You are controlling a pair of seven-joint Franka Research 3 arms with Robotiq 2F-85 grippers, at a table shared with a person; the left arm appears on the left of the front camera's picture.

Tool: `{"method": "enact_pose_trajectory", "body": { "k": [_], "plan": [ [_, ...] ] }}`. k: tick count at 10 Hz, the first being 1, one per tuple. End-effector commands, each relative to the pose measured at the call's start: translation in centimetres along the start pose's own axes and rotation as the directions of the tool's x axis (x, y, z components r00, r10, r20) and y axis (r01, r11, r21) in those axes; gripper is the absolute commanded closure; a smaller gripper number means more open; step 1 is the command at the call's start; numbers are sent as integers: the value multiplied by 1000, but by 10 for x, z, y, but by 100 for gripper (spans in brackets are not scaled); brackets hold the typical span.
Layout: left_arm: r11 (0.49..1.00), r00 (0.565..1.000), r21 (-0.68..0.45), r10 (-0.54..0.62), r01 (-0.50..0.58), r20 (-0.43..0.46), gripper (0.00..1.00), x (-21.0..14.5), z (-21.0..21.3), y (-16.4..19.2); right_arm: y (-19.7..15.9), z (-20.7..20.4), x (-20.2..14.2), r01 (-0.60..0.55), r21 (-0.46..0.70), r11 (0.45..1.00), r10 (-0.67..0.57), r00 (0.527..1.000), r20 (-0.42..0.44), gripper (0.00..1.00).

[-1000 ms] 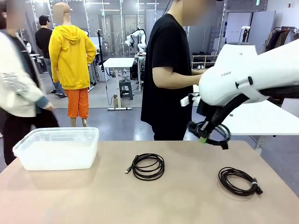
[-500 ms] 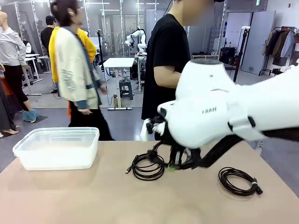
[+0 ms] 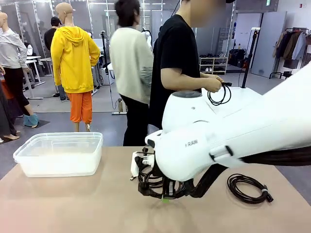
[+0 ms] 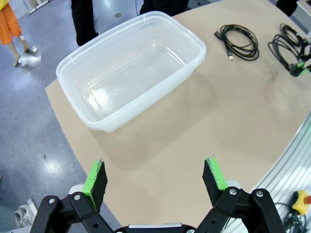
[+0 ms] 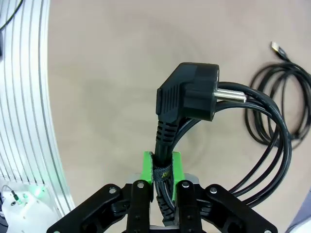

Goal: Organize and store the cables.
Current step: Place the Power Cable into the Organizing box.

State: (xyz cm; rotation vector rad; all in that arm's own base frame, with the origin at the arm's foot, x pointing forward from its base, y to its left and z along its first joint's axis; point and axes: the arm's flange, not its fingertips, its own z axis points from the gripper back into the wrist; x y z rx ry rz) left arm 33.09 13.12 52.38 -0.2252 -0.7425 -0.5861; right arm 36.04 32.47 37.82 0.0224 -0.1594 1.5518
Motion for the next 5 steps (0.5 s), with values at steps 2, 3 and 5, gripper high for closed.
{"method": "enact_pose_trajectory", "body": {
  "k": [2, 3, 5],
  "plan": [
    [1000, 1000, 1, 0, 0, 3, 0, 0, 1, 0, -18, -30, 22, -26, 37, 999, 27, 999, -22, 100],
    [1000, 1000, 1, 0, 0, 3, 0, 0, 1, 0, -17, -38, 24, -33, 20, 999, 34, 998, -50, 100],
    [1000, 1000, 1, 0, 0, 3, 0, 0, 1, 0, -18, -47, 24, -34, 42, 999, 37, 997, -68, 100]
  ]
}}
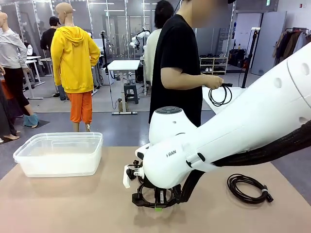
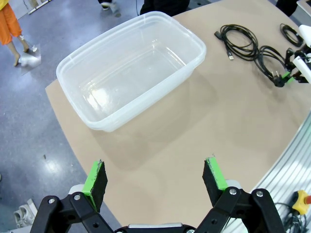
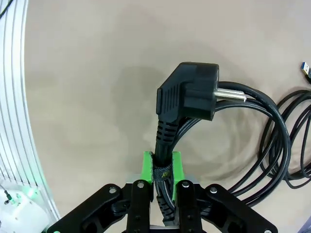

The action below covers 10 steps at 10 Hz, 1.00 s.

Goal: Organize and store the cables.
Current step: Place the Power Cable into the Organizing box.

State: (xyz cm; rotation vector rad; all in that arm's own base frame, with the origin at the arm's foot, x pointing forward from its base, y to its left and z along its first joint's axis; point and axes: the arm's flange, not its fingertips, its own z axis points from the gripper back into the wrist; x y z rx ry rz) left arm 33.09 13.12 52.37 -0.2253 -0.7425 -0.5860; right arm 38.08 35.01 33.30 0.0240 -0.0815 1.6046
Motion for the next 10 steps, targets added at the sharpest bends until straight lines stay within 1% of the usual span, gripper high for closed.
{"method": "enact_pose_trajectory", "body": {
  "k": [1, 2, 3, 4, 5, 6, 7, 10],
  "plan": [
    [1000, 1000, 1, 0, 0, 3, 0, 0, 1, 0, -1, 4, 2, 11, -4, 1000, -11, 1000, -23, 66],
    [1000, 1000, 1, 0, 0, 3, 0, 0, 1, 0, 0, 6, -1, 4, 38, 999, -3, 1000, -25, 55],
    [1000, 1000, 1, 0, 0, 3, 0, 0, 1, 0, -1, 8, -3, 1, 71, 997, 0, 1000, -19, 39],
    [1000, 1000, 1, 0, 0, 3, 0, 0, 1, 0, -1, 5, -4, 8, 71, 997, -6, 1000, -25, 29],
    [1000, 1000, 1, 0, 0, 3, 0, 0, 1, 0, -2, 3, -3, 16, 73, 997, -13, 999, -33, 13],
    [1000, 1000, 1, 0, 0, 3, 0, 0, 1, 0, -4, 4, -4, 27, 77, 997, -24, 999, -30, 3],
    [1000, 1000, 1, 0, 0, 3, 0, 0, 1, 0, -7, 7, -6, 35, 80, 996, -33, 999, -27, 0],
    [1000, 1000, 1, 0, 0, 3, 0, 0, 1, 0, -10, 8, -8, 52, 69, 996, -50, 998, -27, 0]
  ]
}}
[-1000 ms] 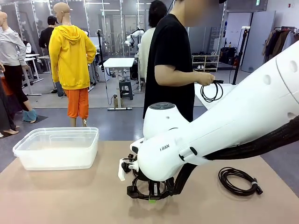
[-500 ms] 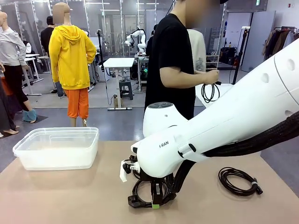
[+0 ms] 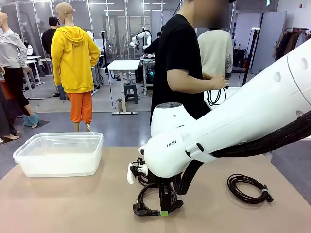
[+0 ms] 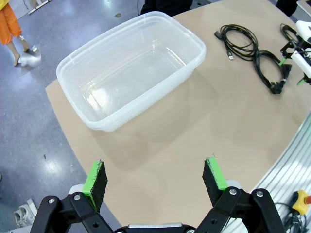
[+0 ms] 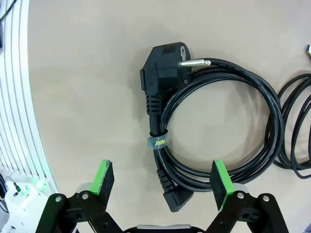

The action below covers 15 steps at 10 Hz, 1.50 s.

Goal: Organize and store the cables.
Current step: Place the Power Cable into the Organizing box.

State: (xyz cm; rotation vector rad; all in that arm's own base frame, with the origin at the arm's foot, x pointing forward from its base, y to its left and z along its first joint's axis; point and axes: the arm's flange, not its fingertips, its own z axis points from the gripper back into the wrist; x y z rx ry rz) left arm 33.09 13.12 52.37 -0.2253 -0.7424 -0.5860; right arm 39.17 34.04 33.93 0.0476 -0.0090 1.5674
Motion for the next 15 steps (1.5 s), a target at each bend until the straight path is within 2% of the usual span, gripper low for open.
{"method": "enact_pose_trajectory", "body": {
  "k": [1, 12, 13, 14, 15],
  "plan": [
    [1000, 1000, 1, 0, 0, 3, 0, 0, 1, 0, 0, 3, 0, 6, -17, 1000, -6, 1000, -6, 0],
    [1000, 1000, 0, 0, 0, 0, 0, 0, 0, 0, 0, 0, 0, 0, 0, 1000, 0, 1000, 0, 0],
    [993, 993, -25, -113, 113, -14, 0, 9, -3, -25, 0, 0, 0, 0, -1, 1000, 0, 1000, 0, 0],
    [985, 986, -46, -166, 167, 29, 0, 24, -3, -51, 2, 14, -18, 33, -21, 999, -32, 999, 25, 0],
    [975, 977, -62, -214, 215, 19, 0, 38, -4, -70, 9, 28, -43, 75, -20, 997, -74, 996, 58, 0]
  ]
}}
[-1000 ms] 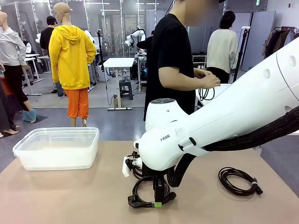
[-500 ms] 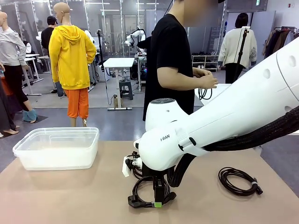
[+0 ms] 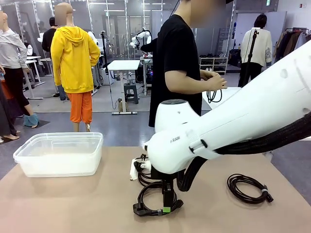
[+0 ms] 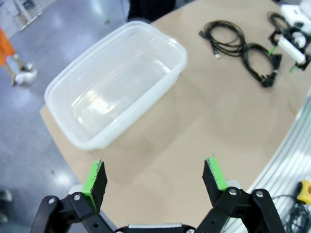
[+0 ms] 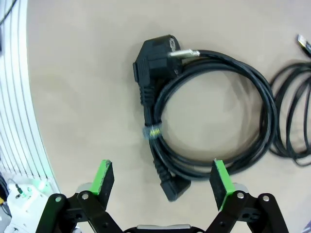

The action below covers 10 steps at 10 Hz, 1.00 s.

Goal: Organize and store the cables.
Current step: Place the Power Cable into the Organizing box.

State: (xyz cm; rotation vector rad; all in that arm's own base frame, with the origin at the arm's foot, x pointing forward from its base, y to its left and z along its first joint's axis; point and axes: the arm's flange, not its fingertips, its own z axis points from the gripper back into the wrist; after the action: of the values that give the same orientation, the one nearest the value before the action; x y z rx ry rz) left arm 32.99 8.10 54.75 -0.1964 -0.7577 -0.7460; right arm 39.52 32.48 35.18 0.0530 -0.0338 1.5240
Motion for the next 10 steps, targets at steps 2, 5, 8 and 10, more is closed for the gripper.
{"method": "enact_pose_trajectory", "body": {
  "k": [2, 5, 8, 10],
  "plan": [
    [967, 971, -98, -238, 233, -37, 0, 46, -26, -77, 35, 40, -98, 131, -27, 991, -126, 982, 144, 0],
    [904, 906, -160, -414, 397, -91, 0, 98, -79, -135, 100, 80, -222, 283, -81, 956, -231, 893, 387, 0],
    [810, 803, -205, -580, 549, -137, 0, 141, -121, -196, 160, 102, -314, 477, -98, 874, -365, 775, 517, 0],
    [763, 755, -248, -639, 598, -147, 0, 148, -143, -228, 188, 101, -364, 598, -66, 799, -453, 670, 588, 0]
  ]
}}
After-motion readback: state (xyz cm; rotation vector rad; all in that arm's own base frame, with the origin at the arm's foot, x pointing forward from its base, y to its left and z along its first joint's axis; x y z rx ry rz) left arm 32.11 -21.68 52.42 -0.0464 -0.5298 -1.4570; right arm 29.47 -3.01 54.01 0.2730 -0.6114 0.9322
